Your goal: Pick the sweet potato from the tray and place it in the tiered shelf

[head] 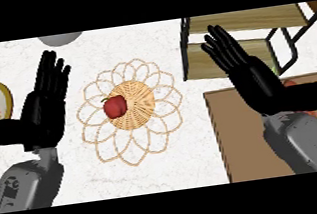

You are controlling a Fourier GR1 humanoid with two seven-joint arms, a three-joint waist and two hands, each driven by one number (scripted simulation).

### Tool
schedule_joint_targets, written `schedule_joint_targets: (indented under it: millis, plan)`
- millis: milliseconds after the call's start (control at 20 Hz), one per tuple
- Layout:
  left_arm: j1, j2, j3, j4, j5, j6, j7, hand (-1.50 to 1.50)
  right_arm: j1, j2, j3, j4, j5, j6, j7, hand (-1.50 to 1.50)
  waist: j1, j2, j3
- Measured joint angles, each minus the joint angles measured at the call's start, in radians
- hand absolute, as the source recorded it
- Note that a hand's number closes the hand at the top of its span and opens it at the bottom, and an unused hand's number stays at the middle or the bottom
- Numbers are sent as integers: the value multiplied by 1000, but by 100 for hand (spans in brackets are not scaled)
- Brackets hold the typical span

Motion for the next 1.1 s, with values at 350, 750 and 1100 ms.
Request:
schedule_joint_targets:
  millis: [350, 750, 1100]
  plan:
    - [55, 64, -57, 73, -99, -44, -33, 0, 76, -171, -242, 172, -170, 104, 57, 150, -28, -11, 15]
    - [79, 85, -116, 110, -148, -78, -36, 0, 184, -326, -390, 460, 17, -118, -54, -150, -21, -6, 8]
    - [87, 63, -145, 152, -182, -103, -57, 0, 164, -353, -547, 751, -44, 62, -312, -150, 8, -22, 8]
